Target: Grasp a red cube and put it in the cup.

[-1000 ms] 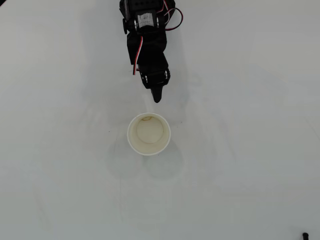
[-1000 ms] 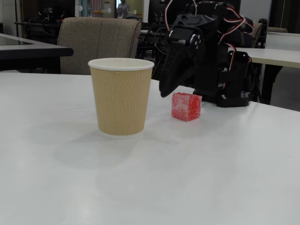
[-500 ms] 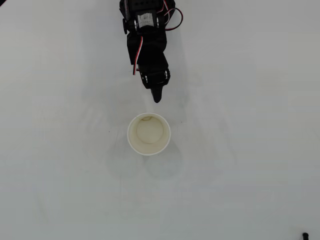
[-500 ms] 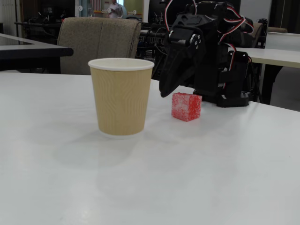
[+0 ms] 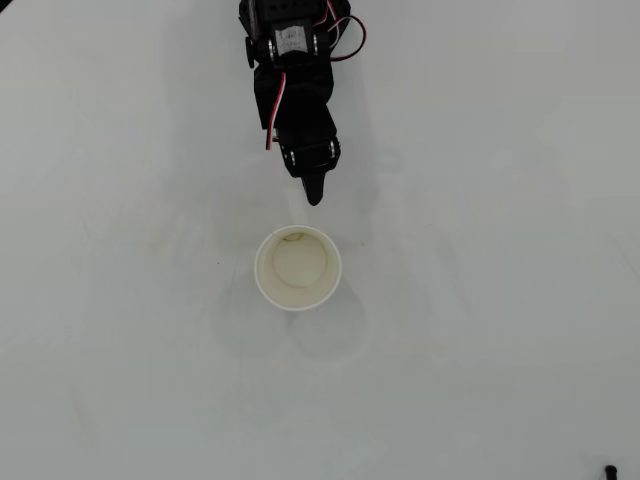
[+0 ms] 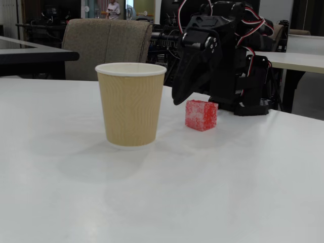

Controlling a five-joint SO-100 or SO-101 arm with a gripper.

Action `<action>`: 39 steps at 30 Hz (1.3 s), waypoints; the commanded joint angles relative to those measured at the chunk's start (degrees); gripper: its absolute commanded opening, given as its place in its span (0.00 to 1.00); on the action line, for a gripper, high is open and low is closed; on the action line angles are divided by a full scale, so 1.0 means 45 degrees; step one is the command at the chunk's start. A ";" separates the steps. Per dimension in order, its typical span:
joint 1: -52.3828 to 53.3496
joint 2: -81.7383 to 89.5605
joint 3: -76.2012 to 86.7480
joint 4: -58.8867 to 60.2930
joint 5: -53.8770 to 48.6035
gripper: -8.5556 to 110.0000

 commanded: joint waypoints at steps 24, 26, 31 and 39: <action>-0.0195 0.0195 0.0957 -0.0039 -0.0215 0.07; -0.0195 0.0195 0.0957 0.0020 -0.0215 0.07; -0.0059 0.0195 0.0957 -0.0176 -0.0215 0.07; -0.0645 0.0195 0.0957 -0.1191 -0.4082 0.07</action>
